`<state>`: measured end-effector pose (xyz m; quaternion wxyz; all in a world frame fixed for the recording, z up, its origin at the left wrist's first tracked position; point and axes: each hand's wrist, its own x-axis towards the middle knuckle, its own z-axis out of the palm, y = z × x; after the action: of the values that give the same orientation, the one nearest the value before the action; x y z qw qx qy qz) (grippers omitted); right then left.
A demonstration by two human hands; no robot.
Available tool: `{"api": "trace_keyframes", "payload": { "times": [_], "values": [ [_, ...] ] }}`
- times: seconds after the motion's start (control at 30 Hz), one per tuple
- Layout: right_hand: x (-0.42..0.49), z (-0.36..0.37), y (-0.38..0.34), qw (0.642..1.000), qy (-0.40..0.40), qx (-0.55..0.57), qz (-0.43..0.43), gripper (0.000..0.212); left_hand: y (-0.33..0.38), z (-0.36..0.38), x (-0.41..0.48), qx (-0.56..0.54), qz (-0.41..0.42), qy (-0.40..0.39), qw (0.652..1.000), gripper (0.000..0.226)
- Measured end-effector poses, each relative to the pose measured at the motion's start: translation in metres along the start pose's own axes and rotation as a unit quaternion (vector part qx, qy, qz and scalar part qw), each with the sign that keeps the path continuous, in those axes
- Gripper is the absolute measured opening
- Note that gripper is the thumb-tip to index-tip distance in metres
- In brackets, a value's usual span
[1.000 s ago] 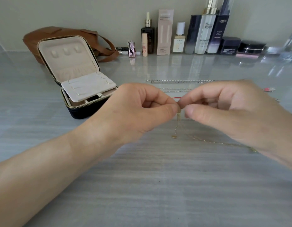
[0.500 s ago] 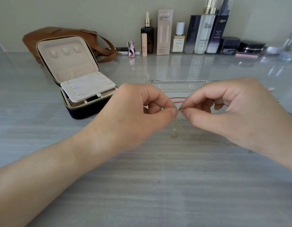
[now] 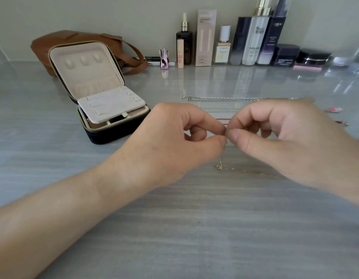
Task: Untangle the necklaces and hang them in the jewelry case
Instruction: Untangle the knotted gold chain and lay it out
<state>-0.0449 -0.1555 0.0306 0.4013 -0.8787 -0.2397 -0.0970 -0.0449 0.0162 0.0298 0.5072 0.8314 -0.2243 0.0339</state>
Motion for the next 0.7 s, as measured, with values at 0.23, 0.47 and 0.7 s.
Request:
{"api": "trace_keyframes", "payload": {
  "times": [0.23, 0.47, 0.7],
  "values": [
    [-0.0017, 0.0023, -0.0049, 0.985, 0.029, -0.163, -0.046, 0.004, -0.0008, -0.0005, -0.0009, 0.07, 0.035, 0.009, 0.997, 0.012],
    [-0.0031, 0.0008, -0.01, 0.989, 0.018, -0.145, -0.023, 0.008, 0.002, 0.0004, -0.0016, 0.077, 0.043, 0.012, 0.996, 0.006],
    [-0.0019, -0.0002, -0.01, 0.998, 0.017, -0.062, 0.001, 0.007, 0.0011, -0.0003, -0.0007, 0.042, 0.042, 0.019, 0.998, 0.008]
  ]
}}
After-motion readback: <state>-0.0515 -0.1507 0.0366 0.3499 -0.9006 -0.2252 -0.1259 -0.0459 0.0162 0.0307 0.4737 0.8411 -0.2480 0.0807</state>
